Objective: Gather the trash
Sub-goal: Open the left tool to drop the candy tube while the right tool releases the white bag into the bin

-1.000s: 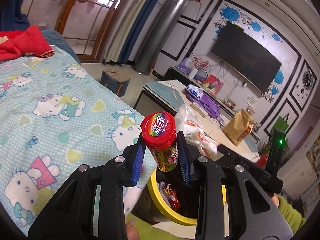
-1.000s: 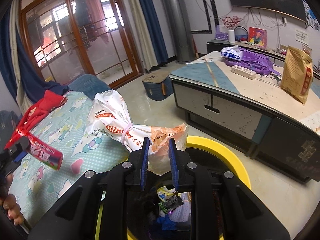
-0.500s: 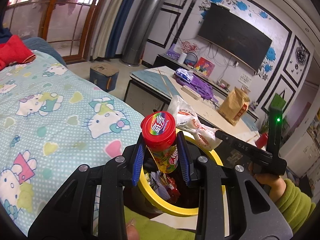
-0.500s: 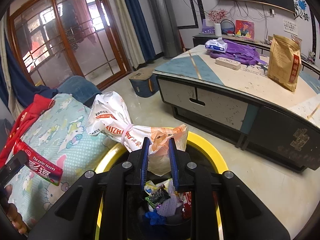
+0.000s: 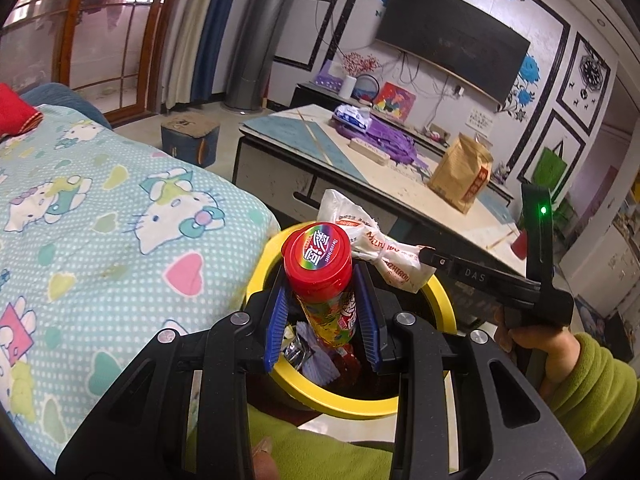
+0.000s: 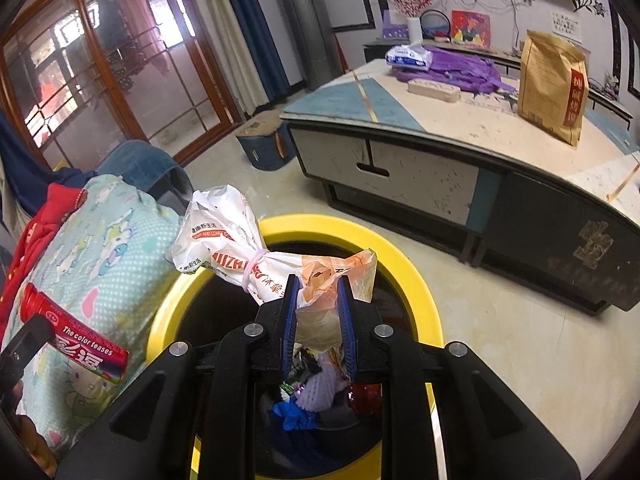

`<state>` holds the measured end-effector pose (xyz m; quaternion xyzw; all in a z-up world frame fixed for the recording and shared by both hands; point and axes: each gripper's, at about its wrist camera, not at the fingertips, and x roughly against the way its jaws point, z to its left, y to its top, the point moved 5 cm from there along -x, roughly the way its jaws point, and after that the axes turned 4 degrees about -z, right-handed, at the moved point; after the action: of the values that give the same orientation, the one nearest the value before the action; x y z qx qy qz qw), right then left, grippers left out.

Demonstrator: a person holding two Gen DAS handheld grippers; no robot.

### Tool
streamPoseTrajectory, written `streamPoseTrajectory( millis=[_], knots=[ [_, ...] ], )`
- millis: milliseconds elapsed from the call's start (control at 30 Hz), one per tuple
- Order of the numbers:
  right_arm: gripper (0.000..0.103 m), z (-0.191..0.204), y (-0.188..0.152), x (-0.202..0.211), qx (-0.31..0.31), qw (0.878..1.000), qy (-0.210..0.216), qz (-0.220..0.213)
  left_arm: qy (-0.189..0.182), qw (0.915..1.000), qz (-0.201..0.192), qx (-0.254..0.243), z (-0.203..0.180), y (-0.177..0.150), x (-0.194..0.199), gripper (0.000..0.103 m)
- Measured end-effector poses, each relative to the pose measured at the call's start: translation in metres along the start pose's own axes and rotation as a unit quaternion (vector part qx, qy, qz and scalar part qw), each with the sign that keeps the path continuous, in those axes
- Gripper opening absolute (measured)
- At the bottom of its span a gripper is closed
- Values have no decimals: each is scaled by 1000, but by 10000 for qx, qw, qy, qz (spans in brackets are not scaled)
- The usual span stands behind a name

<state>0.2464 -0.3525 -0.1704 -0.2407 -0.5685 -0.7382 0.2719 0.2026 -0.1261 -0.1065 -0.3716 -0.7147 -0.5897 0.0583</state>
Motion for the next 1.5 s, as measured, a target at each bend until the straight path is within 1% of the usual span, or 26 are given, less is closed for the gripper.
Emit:
streamPoseTrajectory(
  millis=[233, 367, 400, 467, 500, 567, 600, 633, 667, 700, 733, 767, 800, 833, 867, 900, 1000, 1033, 1100, 1167, 1267, 1367, 1500],
  knots=[
    [21, -9, -7, -8, -241, 9995, 49, 192, -81, 9997, 224, -77, -4, -7, -14, 25],
    [25, -12, -7, -10, -362, 9990, 131, 230, -117, 9993, 330, -89, -6, -9, -22, 25],
    [28, -12, -7, -10, -384, 9989, 151, 239, -132, 9992, 355, -97, -7, -9, -24, 25],
    [29, -13, -6, -10, -444, 9986, 176, 231, -159, 9990, 402, -118, -10, -9, -28, 25],
    [32, -13, -5, -10, -458, 9985, 183, 226, -172, 9988, 429, -130, -11, -9, -30, 26],
    [38, -15, -4, -7, -512, 9984, 181, 180, -154, 9988, 452, -146, -11, -9, -32, 37],
    [40, -16, -3, -6, -528, 9983, 177, 160, -150, 9987, 469, -137, -11, -9, -34, 46],
    [41, -16, -2, -4, -531, 9984, 162, 132, -156, 9986, 486, -107, -11, -9, -35, 51],
    [43, -16, -1, -2, -517, 9985, 126, 98, -149, 9986, 500, -82, -9, -9, -35, 54],
    [48, -15, 1, 1, -487, 9988, 89, 45, -127, 9986, 512, -55, -8, -9, -35, 61],
    [50, -15, 2, 3, -466, 9989, 75, -2, -95, 9987, 507, -13, -5, -8, -35, 68],
    [53, -12, 5, 6, -418, 9991, 60, -69, -65, 9988, 494, 29, -3, -8, -33, 70],
    [55, -11, 6, 8, -383, 9992, 63, -104, -43, 9988, 483, 66, 1, -8, -31, 75],
    [57, -6, 8, 12, -309, 9993, 74, -172, -11, 9989, 458, 112, 4, -6, -29, 82],
    [63, -1, 11, 16, -235, 9994, 80, -246, 31, 9989, 432, 152, 7, -5, -26, 86],
    [70, 4, 13, 21, -156, 9993, 95, -338, 81, 9990, 405, 184, 10, -3, -24, 92],
    [82, 19, 17, 32, 49, 9984, 171, -531, 340, 9987, 311, 214, 22, 1, -13, 92],
    [83, 26, 19, 37, 139, 9978, 214, -608, 473, 9981, 274, 266, 29, 2, -8, 92],
    [90, 38, 21, 42, 230, 9969, 281, -692, 628, 9971, 224, 374, 40, 3, 0, 92],
    [93, 54, 21, 49, 353, 9953, 410, -799, 809, 9956, 108, 454, 52, 8, 12, 92],
    [97, 77, 20, 61, 516, 9918, 558, -1031, 1101, 9923, -119, 562, 69, 14, 31, 92],
    [97, 107, 15, 68, 839, 9872, 754, -1123, 1379, 9879, -347, 615, 83, 20, 52, 92],
    [97, 143, 6, 77, 1228, 9804, 993, -1179, 1590, 9844, -544, 526, 89, 22, 75, 92]
  ],
)
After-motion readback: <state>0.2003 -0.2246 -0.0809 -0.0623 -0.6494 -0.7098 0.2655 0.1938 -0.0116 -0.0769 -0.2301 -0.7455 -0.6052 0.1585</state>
